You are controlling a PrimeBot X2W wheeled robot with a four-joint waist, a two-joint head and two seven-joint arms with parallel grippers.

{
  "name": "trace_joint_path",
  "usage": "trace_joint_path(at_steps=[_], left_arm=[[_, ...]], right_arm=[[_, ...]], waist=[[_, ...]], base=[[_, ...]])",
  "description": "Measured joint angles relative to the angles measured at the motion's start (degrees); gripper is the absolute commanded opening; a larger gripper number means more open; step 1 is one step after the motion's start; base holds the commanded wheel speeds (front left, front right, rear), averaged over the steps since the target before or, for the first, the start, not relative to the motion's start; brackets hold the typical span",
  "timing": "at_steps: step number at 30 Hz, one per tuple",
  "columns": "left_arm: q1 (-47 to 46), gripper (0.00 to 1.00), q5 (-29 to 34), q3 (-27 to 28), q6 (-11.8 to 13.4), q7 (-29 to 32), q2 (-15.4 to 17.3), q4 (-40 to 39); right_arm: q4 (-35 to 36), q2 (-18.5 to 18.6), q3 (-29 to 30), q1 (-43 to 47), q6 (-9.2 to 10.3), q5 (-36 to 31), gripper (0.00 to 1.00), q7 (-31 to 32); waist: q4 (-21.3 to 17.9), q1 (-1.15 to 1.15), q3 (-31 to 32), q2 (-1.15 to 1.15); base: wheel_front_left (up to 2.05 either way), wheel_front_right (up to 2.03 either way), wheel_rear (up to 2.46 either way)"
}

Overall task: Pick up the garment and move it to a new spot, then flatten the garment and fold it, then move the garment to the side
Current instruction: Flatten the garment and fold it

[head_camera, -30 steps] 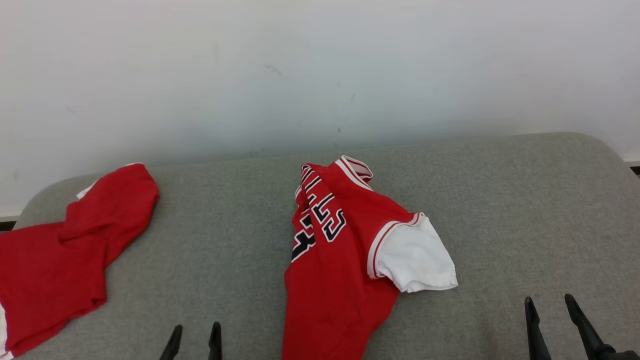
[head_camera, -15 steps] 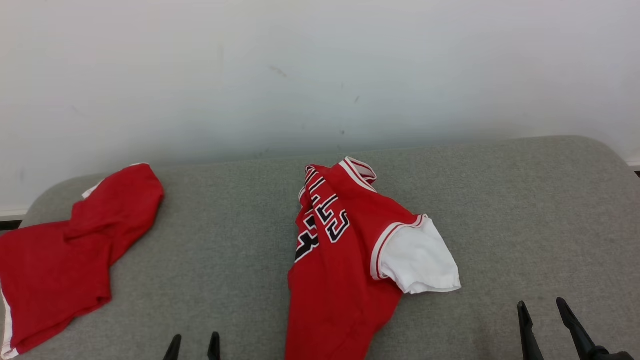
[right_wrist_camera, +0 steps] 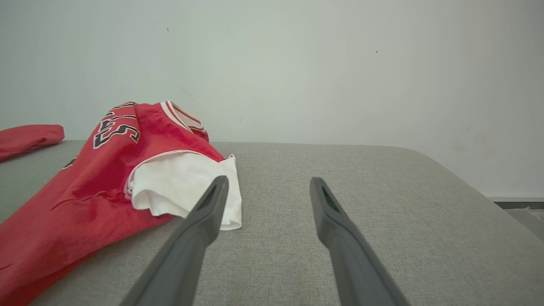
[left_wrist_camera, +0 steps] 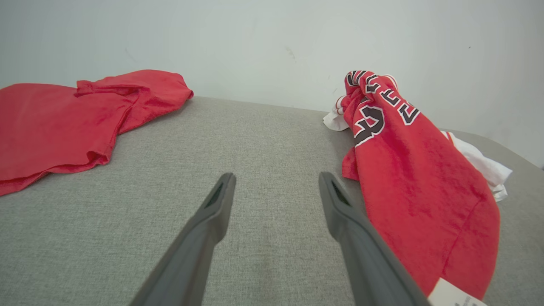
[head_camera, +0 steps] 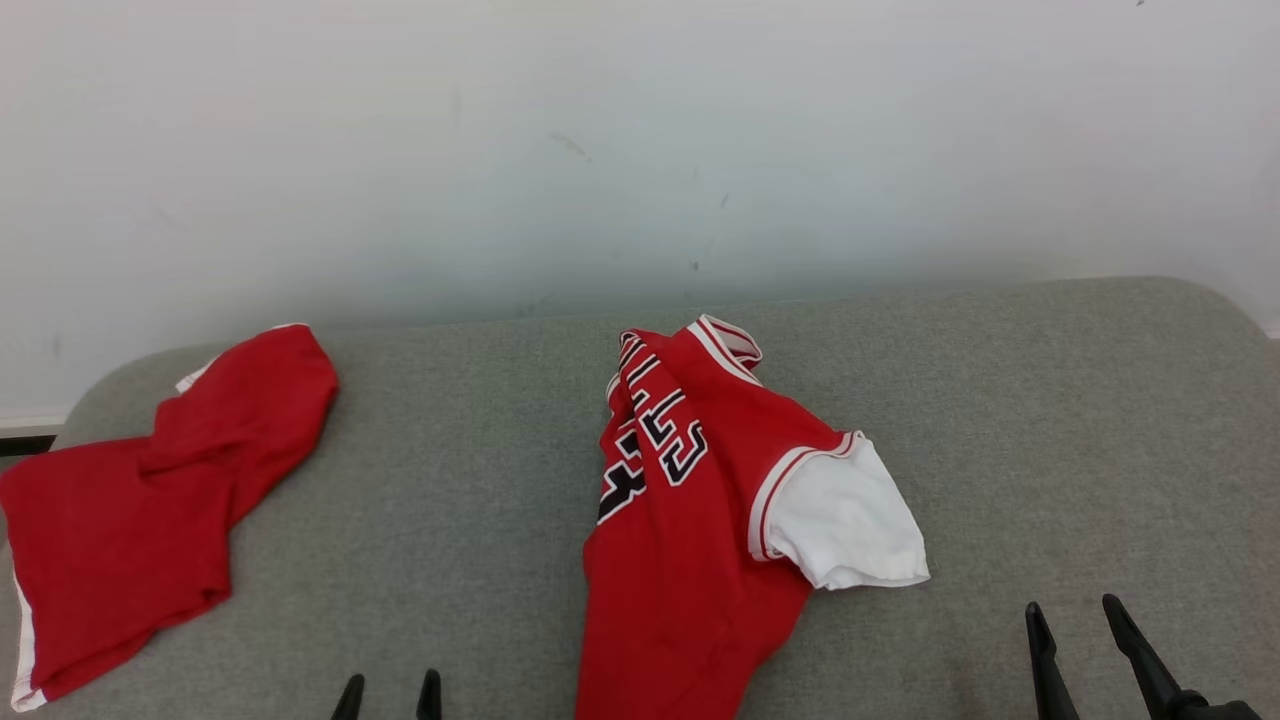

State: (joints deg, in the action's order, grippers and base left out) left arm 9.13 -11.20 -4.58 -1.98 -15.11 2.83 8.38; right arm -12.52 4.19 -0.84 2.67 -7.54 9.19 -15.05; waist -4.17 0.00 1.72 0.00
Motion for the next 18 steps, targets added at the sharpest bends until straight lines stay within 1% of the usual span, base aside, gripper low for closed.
trace_joint_path(at_steps=[18], left_arm=[[0.0, 1.0, 0.0, -0.15, -0.01, 0.0, -0.01, 0.4]], right_arm=[[0.03, -0.01, -0.38, -0.03, 0.0, 0.41, 1.0, 0.0]], waist=[[0.08, 0.0, 0.23, 0.0]], base=[[0.0, 0.0, 0.0]])
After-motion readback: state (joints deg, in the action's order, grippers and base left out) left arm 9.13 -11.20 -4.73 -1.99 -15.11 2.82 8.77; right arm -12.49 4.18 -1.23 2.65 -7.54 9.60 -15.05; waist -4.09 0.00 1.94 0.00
